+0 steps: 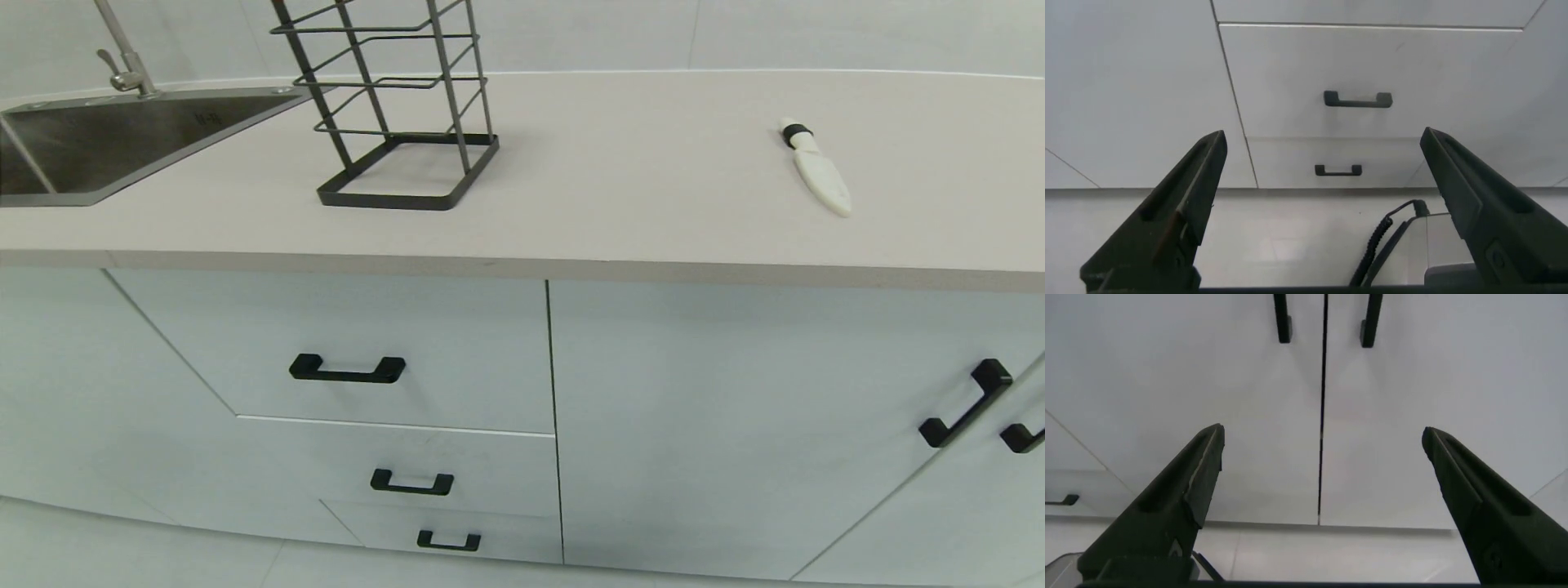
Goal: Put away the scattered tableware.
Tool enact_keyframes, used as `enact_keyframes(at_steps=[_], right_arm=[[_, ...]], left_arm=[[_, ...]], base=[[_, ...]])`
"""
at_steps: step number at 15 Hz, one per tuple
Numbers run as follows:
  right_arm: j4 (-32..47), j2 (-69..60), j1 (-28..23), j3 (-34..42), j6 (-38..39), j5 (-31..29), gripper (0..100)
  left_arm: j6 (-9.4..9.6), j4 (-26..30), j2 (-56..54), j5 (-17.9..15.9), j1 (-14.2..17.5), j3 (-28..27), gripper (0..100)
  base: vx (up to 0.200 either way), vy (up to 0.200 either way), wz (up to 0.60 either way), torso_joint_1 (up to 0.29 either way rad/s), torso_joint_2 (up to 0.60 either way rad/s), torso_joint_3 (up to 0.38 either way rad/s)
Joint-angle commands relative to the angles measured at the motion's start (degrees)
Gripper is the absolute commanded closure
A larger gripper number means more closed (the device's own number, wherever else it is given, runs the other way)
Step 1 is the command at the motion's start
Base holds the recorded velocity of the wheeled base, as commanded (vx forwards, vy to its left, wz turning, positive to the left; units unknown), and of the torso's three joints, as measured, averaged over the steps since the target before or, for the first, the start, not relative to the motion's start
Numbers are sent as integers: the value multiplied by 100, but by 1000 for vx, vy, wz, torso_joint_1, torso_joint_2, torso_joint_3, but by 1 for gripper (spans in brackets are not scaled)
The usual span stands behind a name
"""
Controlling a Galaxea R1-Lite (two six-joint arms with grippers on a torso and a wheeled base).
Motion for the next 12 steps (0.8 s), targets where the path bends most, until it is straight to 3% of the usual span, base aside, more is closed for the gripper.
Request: enact_keyframes(at_steps=[1, 5, 9, 12], right_arm=[[4, 7, -2, 0, 4, 0, 0], [-5, 7, -2, 0, -5, 0, 0], [-5, 7, -2, 0, 4, 0, 0], [-5, 7, -2, 0, -5, 0, 0]], left_arm=[[-2, 1, 16, 4, 0, 2, 0], [-2, 1, 25, 4, 0, 2, 0], [-2, -8, 25, 4, 0, 2, 0], [-11, 1, 25, 4, 0, 2, 0]], base=[[0, 0, 0, 0, 0, 0], [0, 0, 0, 0, 0, 0], [200, 0, 0, 2, 2, 7], [0, 0, 0, 0, 0, 0]])
